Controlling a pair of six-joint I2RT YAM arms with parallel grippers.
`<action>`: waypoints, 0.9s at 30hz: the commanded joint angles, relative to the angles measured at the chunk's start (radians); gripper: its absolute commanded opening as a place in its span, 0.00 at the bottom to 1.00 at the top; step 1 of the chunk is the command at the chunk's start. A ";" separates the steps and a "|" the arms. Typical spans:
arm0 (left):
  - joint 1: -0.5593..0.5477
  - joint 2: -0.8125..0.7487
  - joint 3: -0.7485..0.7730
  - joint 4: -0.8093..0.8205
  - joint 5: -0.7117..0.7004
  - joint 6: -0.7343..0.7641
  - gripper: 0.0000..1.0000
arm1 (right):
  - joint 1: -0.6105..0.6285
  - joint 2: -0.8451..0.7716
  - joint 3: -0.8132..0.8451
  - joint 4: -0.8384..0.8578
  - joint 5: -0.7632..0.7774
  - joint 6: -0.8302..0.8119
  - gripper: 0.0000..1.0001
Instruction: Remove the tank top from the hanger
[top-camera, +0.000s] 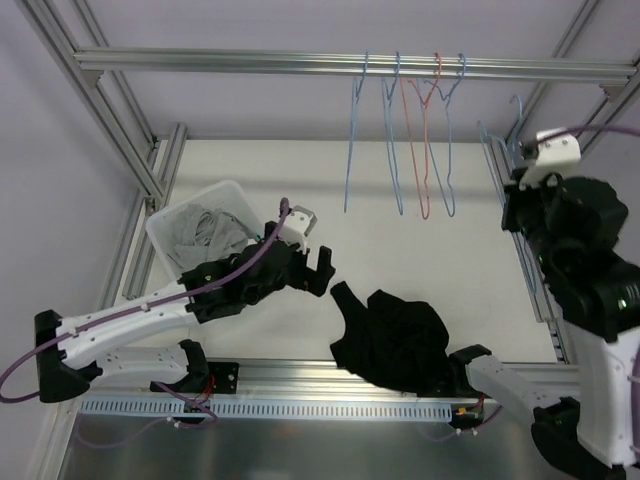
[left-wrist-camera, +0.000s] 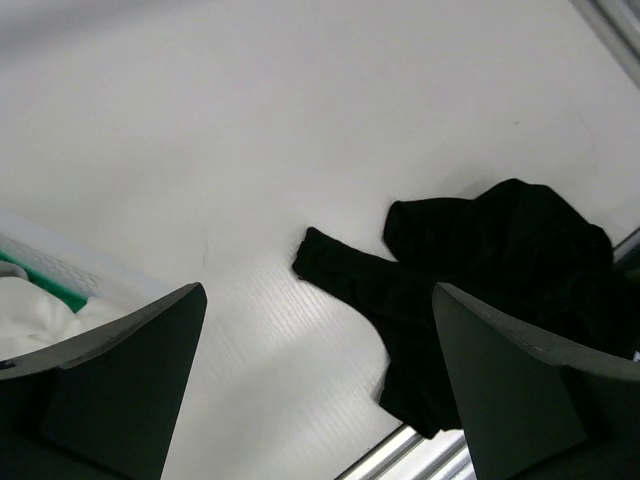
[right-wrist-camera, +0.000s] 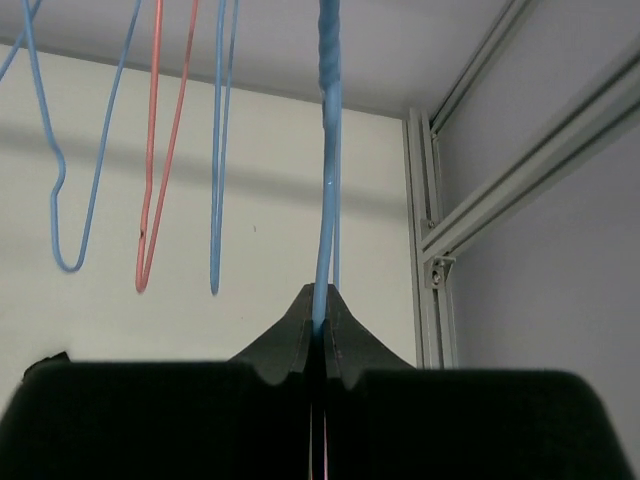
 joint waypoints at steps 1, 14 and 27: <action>-0.001 -0.116 0.006 -0.040 0.039 0.079 0.99 | -0.068 0.161 0.147 0.119 -0.071 -0.099 0.00; -0.001 -0.430 -0.194 -0.109 0.142 0.028 0.99 | -0.371 0.425 0.261 0.316 -0.491 0.059 0.00; -0.026 -0.251 -0.158 -0.025 0.272 0.020 0.99 | -0.415 0.458 -0.005 0.487 -0.568 0.130 0.00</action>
